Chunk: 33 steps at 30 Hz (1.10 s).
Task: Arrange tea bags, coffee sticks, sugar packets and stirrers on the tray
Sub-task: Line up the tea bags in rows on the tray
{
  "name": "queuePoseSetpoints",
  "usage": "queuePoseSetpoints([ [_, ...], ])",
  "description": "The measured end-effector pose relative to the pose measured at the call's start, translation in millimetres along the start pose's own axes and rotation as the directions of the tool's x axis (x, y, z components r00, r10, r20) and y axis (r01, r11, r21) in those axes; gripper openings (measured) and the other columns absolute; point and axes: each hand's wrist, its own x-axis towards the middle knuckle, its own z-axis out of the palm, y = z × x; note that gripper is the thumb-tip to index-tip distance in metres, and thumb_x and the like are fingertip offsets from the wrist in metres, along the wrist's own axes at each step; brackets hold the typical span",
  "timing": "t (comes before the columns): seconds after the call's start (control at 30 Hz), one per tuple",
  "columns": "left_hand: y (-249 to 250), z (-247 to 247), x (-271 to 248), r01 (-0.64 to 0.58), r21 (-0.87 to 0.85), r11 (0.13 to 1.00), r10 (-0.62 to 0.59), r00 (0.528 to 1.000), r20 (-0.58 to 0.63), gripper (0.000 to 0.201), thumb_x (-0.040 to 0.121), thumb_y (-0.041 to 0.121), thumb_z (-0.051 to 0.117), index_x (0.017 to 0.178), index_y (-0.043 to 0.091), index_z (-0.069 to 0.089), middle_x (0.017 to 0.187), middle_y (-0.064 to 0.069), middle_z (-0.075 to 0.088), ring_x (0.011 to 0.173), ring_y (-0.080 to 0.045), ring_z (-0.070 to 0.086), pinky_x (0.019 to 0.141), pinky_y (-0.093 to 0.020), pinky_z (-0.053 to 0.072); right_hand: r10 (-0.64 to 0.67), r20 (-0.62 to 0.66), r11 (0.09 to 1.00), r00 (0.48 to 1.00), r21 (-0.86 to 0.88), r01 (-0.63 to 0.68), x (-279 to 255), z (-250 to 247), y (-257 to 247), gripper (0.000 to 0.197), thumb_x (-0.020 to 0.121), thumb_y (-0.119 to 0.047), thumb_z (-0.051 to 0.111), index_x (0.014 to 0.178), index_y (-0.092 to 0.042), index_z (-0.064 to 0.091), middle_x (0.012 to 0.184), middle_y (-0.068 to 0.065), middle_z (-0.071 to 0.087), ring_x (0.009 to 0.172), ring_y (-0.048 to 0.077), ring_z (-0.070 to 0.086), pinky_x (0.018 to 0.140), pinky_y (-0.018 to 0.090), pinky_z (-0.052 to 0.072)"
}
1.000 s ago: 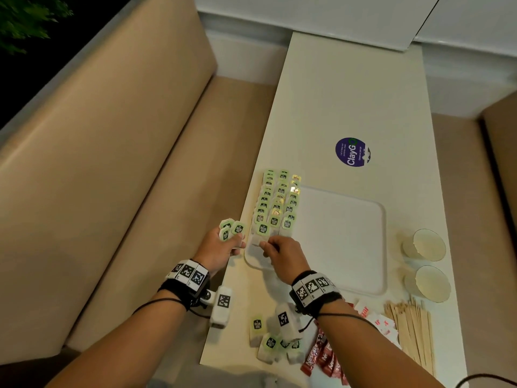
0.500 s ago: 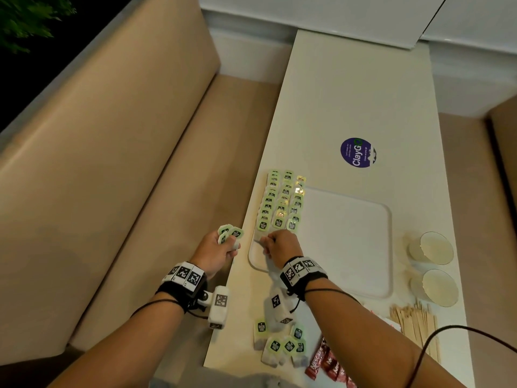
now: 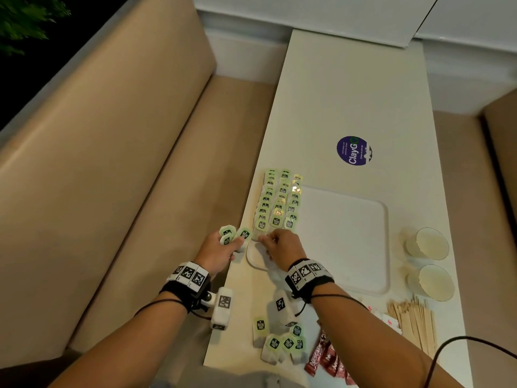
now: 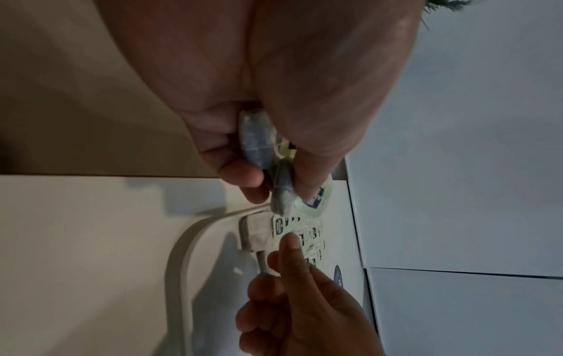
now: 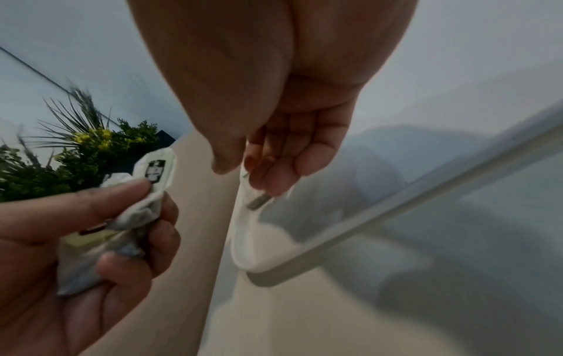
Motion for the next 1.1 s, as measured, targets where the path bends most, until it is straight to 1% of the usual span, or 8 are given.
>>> queuePoseSetpoints([
  [0.13,2.7,8.8,-0.4,0.000,-0.035,0.999,0.001,0.999,0.034,0.005,0.091,0.015,0.073,0.095,0.015,0.070,0.081,0.000,0.073,0.072,-0.015,0.063,0.063,-0.028,0.051,-0.125,0.096,0.989,0.988,0.089,0.116,-18.9,-7.5,-1.2,0.038,0.102,-0.048,0.053,0.080,-0.019,0.067,0.074,-0.004,0.071,0.064,0.011,0.067,0.070,0.025,0.053],
  [0.27,6.1,21.7,0.4,0.034,-0.073,0.997,-0.026,0.994,0.106,0.006,0.092,0.013,0.071,0.098,0.012,0.070,0.086,-0.005,0.076,0.080,-0.020,0.067,0.070,-0.032,0.054,-0.151,0.124,0.968,0.981,0.222,0.121,-29.7,-8.2,8.3,0.029,0.102,-0.042,0.056,0.091,-0.022,0.073,0.077,-0.004,0.072,0.064,0.008,0.066,0.064,0.017,0.050],
  [0.53,8.2,48.1,-1.4,0.064,-0.032,0.997,-0.058,0.986,0.155,0.010,0.092,0.012,0.072,0.102,0.011,0.068,0.093,-0.011,0.074,0.082,-0.024,0.069,0.067,-0.029,0.057,-0.095,0.080,0.955,0.992,0.290,0.069,-33.9,-9.9,29.1,0.023,0.099,-0.028,0.062,0.082,-0.015,0.071,0.075,0.001,0.072,0.063,0.007,0.066,0.063,0.017,0.047],
  [0.73,8.3,49.8,6.3,0.081,-0.008,0.997,-0.080,0.989,0.123,0.017,0.092,0.019,0.072,0.109,0.014,0.069,0.092,-0.009,0.074,0.078,-0.018,0.069,0.060,-0.023,0.054,-0.067,0.026,0.954,0.997,0.293,0.057,-27.3,-16.4,34.2,0.027,0.100,-0.024,0.061,0.082,-0.006,0.069,0.078,0.010,0.073,0.064,0.019,0.069,0.069,0.032,0.058],
  [0.8,8.4,46.4,10.1,0.090,0.015,0.996,-0.091,0.989,0.116,0.021,0.093,0.020,0.072,0.111,0.010,0.067,0.092,-0.010,0.073,0.077,-0.017,0.069,0.060,-0.023,0.053,-0.068,0.014,0.960,0.998,0.275,0.061,-25.2,-21.4,32.5,0.029,0.101,-0.024,0.059,0.081,-0.005,0.068,0.078,0.011,0.073,0.062,0.020,0.068,0.062,0.026,0.056],
  [0.9,11.4,42.9,11.7,0.079,0.038,0.996,-0.084,0.989,0.125,0.014,0.093,0.009,0.067,0.107,0.006,0.068,0.093,-0.011,0.073,0.074,-0.018,0.065,0.060,-0.024,0.053,-0.060,0.003,0.968,0.998,0.245,0.057,-20.9,-25.6,32.2,0.031,0.101,-0.025,0.059,0.081,-0.004,0.068,0.077,0.010,0.073,0.055,0.009,0.063,0.054,0.014,0.048],
  [1.0,11.8,38.3,14.3,0.082,0.065,0.994,-0.090,0.989,0.118,0.016,0.094,-0.001,0.058,0.101,0.006,0.070,0.092,-0.007,0.077,0.073,-0.018,0.063,0.061,-0.024,0.053,-0.042,0.001,0.980,0.999,0.194,0.041,-13.9,-26.2,33.5,0.032,0.101,-0.027,0.059,0.078,-0.007,0.070,0.074,0.005,0.074,0.059,0.012,0.065,0.058,0.015,0.049],
  [1.1,10.1,32.3,17.3,0.092,0.101,0.991,-0.101,0.991,0.083,0.012,0.093,0.002,0.059,0.100,0.002,0.069,0.081,-0.010,0.071,0.079,-0.024,0.066,0.063,-0.027,0.053,-0.010,0.025,0.989,1.000,0.150,0.006,-6.3,-25.1,34.0,0.035,0.100,-0.027,0.059,0.073,-0.008,0.071,0.072,0.004,0.074,0.068,0.018,0.069,0.069,0.022,0.051],
])
